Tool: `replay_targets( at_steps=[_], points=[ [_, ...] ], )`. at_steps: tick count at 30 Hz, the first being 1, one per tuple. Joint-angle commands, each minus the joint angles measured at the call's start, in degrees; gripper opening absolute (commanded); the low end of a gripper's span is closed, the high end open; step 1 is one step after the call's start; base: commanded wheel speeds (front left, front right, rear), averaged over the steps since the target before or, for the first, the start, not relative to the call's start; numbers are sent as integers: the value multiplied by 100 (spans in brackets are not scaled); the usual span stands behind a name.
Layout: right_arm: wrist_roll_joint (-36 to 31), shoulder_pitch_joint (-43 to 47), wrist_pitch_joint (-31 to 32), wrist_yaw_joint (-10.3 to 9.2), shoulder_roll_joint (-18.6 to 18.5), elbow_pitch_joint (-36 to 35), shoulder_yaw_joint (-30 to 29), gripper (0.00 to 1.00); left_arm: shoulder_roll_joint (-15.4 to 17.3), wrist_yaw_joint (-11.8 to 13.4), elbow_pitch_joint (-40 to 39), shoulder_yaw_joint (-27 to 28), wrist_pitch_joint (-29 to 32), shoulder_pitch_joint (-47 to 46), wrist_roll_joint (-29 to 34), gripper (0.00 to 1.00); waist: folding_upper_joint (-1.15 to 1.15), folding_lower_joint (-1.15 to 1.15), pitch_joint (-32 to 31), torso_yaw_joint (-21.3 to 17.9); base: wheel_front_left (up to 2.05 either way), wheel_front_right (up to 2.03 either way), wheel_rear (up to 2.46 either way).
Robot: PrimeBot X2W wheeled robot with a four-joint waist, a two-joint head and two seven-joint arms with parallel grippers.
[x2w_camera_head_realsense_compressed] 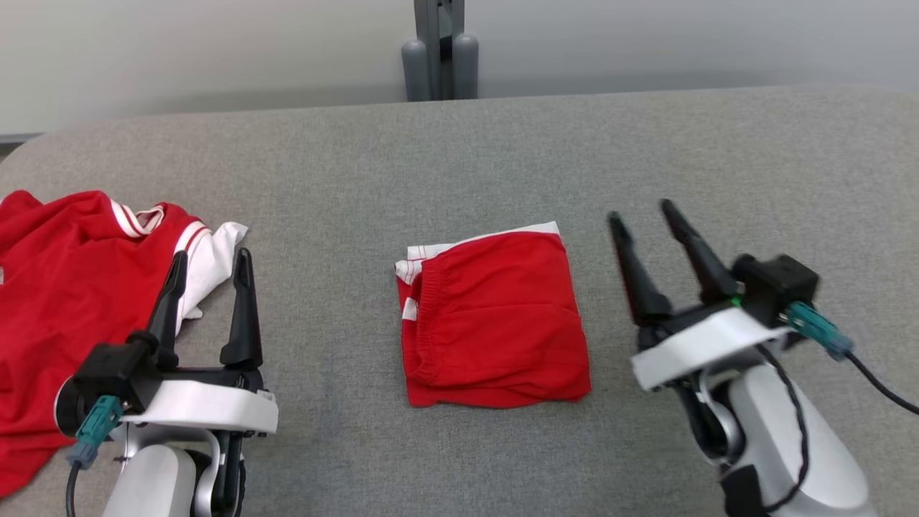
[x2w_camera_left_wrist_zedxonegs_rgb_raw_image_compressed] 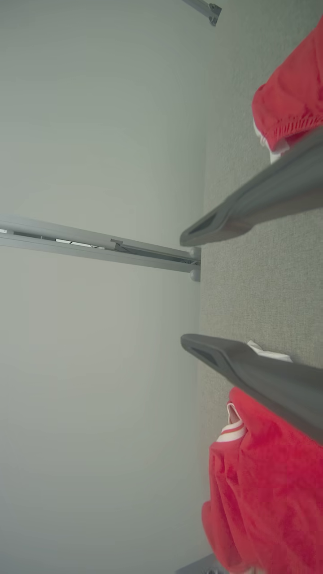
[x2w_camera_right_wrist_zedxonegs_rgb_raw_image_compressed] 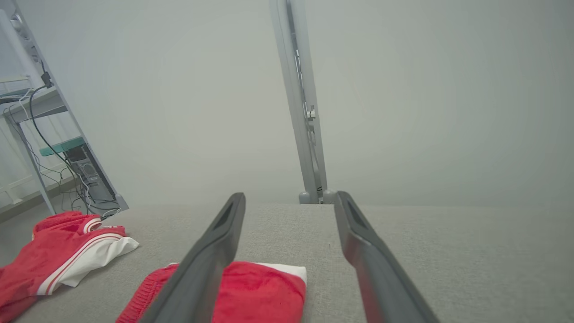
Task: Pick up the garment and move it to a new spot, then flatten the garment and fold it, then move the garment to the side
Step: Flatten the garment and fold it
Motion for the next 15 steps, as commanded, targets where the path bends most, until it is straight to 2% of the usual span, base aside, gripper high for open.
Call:
replay_targets(
  at_steps=[1,7,15],
  points=[
    [-63,117,-10,-2,-31,-36,-105,100,37,34,-16,30,-16,43,16,100,0,0,-48,-29,0,0,0],
    [-600,759,81,-2,-29,-299,-958,100,93,103,-35,42,12,328,58,100,0,0,-245,-137,0,0,0],
    [-944,1538,533,-2,-29,-946,-1262,100,171,166,-148,-27,165,615,79,100,0,0,-346,-201,0,0,0]
  ],
)
